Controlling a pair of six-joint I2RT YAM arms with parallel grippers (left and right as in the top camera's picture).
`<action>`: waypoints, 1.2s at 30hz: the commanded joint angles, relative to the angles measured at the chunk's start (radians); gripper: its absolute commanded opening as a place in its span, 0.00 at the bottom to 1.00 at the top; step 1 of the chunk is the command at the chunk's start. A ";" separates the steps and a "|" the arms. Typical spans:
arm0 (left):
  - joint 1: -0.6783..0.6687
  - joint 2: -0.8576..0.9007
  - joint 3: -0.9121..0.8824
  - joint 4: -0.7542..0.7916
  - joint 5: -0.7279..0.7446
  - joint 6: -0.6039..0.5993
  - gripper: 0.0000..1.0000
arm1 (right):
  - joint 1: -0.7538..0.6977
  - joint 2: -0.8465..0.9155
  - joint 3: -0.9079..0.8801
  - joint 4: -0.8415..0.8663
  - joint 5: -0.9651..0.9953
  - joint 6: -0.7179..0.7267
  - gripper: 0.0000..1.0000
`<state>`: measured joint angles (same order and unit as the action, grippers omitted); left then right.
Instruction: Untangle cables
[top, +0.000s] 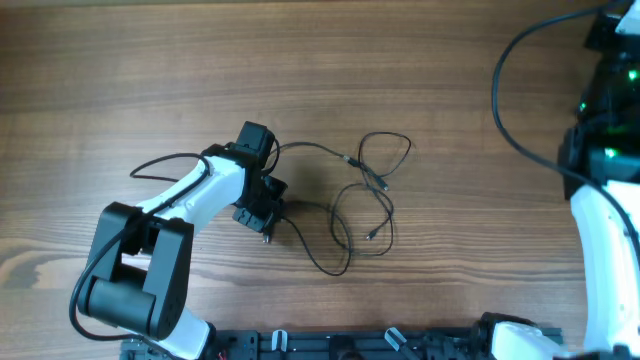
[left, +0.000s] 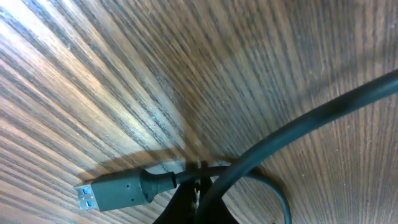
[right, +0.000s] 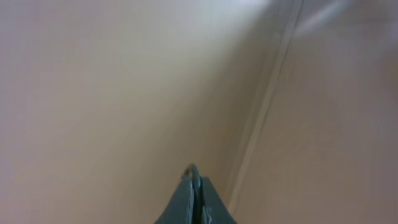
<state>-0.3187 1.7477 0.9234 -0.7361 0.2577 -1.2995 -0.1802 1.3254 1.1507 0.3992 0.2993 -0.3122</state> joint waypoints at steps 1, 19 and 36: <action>0.006 0.018 -0.022 0.011 -0.092 -0.018 0.04 | -0.042 0.066 0.008 0.108 0.130 -0.095 0.04; 0.006 0.018 -0.022 0.025 -0.095 -0.018 0.04 | -0.563 0.158 0.008 0.053 0.313 0.243 0.04; 0.006 0.018 -0.022 0.063 -0.094 -0.018 0.04 | -0.690 0.521 0.008 -0.156 -0.492 0.237 0.24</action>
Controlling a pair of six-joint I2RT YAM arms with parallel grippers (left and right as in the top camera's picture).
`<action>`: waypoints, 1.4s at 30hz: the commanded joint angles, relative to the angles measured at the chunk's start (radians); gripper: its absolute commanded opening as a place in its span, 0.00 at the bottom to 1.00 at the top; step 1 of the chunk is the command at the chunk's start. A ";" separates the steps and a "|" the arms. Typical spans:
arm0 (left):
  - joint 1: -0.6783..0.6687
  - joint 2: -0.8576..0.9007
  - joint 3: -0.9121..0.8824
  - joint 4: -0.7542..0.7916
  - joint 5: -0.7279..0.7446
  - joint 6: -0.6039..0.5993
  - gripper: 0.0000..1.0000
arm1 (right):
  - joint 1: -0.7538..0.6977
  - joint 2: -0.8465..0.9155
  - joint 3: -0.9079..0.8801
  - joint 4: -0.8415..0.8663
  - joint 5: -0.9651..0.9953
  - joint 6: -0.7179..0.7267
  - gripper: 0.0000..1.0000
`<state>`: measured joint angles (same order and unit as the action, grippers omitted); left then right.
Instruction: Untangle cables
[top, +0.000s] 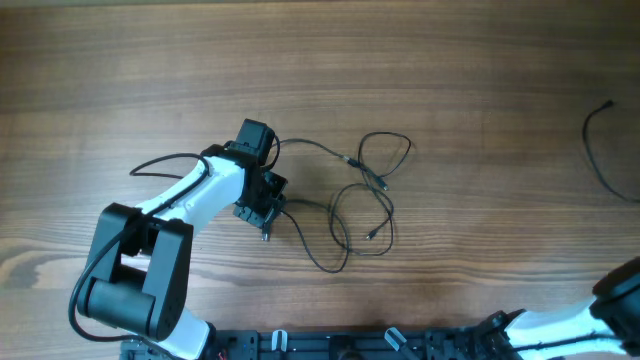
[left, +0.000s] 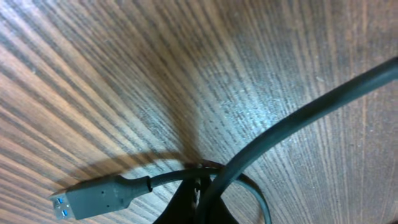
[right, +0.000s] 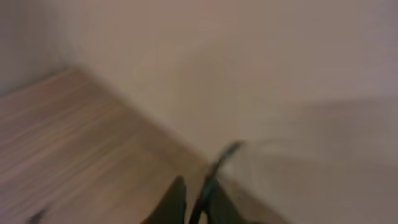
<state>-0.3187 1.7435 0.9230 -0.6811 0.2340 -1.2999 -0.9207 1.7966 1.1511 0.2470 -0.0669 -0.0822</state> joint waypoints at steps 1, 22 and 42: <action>0.006 0.022 -0.021 0.008 -0.071 -0.018 0.04 | 0.068 0.062 0.007 -0.016 -0.126 0.007 0.47; 0.000 0.022 -0.021 0.134 0.012 -0.018 0.04 | 0.597 0.068 0.000 -0.367 -0.451 0.328 1.00; -0.116 0.022 -0.021 0.192 -0.098 -0.017 0.19 | 1.241 0.070 0.000 -0.866 -0.244 0.193 0.95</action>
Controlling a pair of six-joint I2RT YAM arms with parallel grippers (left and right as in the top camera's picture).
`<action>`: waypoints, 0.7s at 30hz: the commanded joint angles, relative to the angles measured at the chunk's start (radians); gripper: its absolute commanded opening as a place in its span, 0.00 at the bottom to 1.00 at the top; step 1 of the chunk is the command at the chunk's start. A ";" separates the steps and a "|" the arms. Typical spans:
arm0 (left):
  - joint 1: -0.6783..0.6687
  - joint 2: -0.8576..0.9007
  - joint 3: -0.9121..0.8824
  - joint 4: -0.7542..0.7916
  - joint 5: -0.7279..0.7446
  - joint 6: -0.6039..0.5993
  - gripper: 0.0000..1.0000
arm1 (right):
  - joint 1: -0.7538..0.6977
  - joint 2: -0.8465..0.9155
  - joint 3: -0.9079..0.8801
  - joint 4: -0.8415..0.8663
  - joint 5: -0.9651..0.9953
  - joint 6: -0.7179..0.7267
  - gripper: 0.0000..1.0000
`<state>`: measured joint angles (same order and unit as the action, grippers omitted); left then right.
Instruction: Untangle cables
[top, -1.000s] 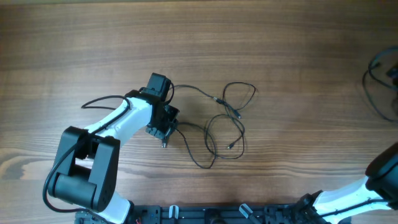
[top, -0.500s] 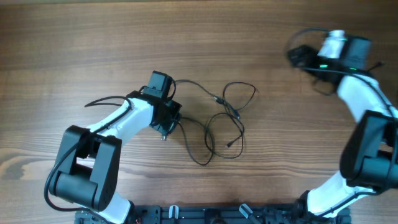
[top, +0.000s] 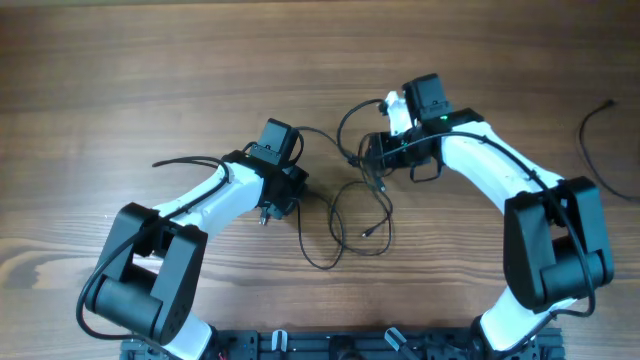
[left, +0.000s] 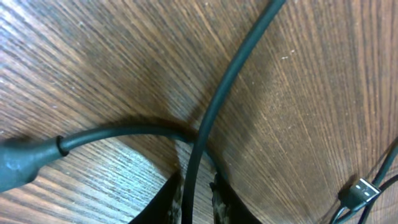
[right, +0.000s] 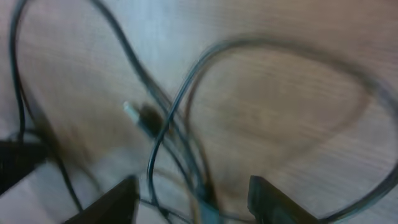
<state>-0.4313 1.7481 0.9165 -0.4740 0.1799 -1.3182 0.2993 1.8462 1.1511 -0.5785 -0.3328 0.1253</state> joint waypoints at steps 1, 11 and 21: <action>-0.004 0.018 -0.015 -0.015 -0.044 0.001 0.19 | 0.025 0.020 0.000 -0.050 0.023 0.000 1.00; -0.004 0.018 -0.015 -0.015 -0.044 0.001 0.18 | 0.078 0.014 0.001 -0.146 0.031 0.071 0.96; -0.004 0.018 -0.015 -0.015 -0.044 0.001 0.17 | 0.112 -0.081 -0.029 -0.093 -0.111 -0.309 0.88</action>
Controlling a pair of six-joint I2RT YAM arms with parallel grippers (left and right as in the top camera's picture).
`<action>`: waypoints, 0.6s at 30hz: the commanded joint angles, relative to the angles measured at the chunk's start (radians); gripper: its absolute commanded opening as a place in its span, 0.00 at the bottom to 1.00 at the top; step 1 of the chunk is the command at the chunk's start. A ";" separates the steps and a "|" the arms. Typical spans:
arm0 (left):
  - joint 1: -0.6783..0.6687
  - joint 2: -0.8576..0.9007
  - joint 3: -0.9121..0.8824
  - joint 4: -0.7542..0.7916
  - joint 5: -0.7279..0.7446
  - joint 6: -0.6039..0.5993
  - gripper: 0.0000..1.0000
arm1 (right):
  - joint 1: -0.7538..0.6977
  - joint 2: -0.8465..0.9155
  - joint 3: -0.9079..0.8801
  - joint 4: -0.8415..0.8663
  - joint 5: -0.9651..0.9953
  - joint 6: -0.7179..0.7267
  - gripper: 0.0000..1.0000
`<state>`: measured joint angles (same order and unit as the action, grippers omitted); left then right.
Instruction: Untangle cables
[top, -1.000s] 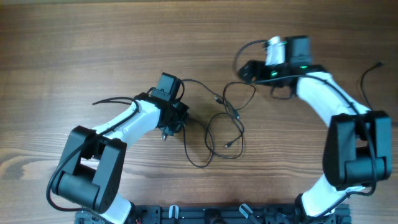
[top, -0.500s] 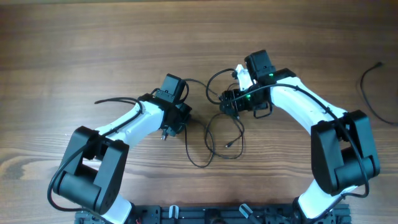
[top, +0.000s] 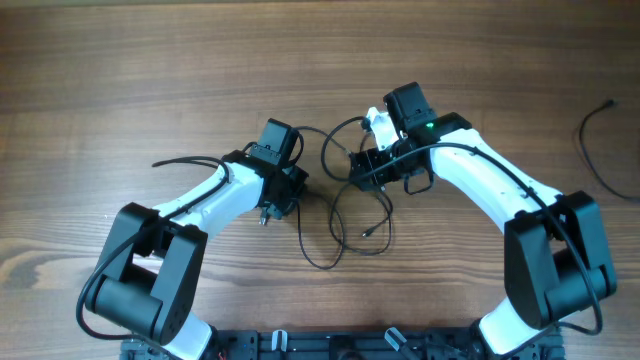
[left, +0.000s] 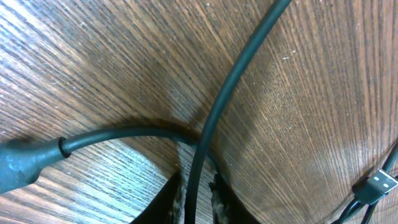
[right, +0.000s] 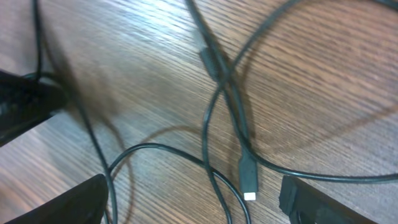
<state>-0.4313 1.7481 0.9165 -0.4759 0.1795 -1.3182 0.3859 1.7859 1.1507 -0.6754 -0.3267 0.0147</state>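
Thin black cables (top: 390, 215) lie tangled in loops at the table's middle. My left gripper (top: 268, 210) sits at the tangle's left side. In the left wrist view its fingers (left: 176, 200) are closed narrowly on a dark cable (left: 217, 106), and a grey USB plug (left: 18, 167) lies to the left. My right gripper (top: 362, 168) is over the top of the tangle. It stands open (right: 199, 205), its fingers wide apart, with crossing cable strands and a small plug (right: 247, 171) on the wood between them.
The wooden table (top: 150, 60) carries another black cable (top: 592, 140) at its far right edge. The arm bases stand at the front edge. A second small USB plug (left: 377, 184) shows at the lower right of the left wrist view.
My right gripper has moved a little left and closer over the tangle, still open. The upper cable loop has shifted left. The left gripper has not moved.
At first my left gripper was shut on a cable left of the tangle, and the right arm was away at the far right. Later the left gripper had moved up and right with the cable, and the right gripper stood open over the tangle, where it now sits.
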 joint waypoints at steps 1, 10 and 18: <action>-0.004 0.018 -0.015 -0.014 -0.043 0.001 0.16 | 0.035 -0.021 -0.039 0.008 -0.119 -0.230 0.89; -0.005 0.018 -0.015 -0.048 -0.043 0.001 0.14 | 0.069 -0.009 -0.167 0.221 0.050 -0.356 0.77; -0.006 0.018 -0.015 -0.055 -0.043 0.001 0.13 | 0.069 -0.009 -0.209 0.261 0.060 -0.355 0.64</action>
<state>-0.4313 1.7481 0.9203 -0.5117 0.1761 -1.3182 0.4553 1.7844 0.9569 -0.4129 -0.2829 -0.3275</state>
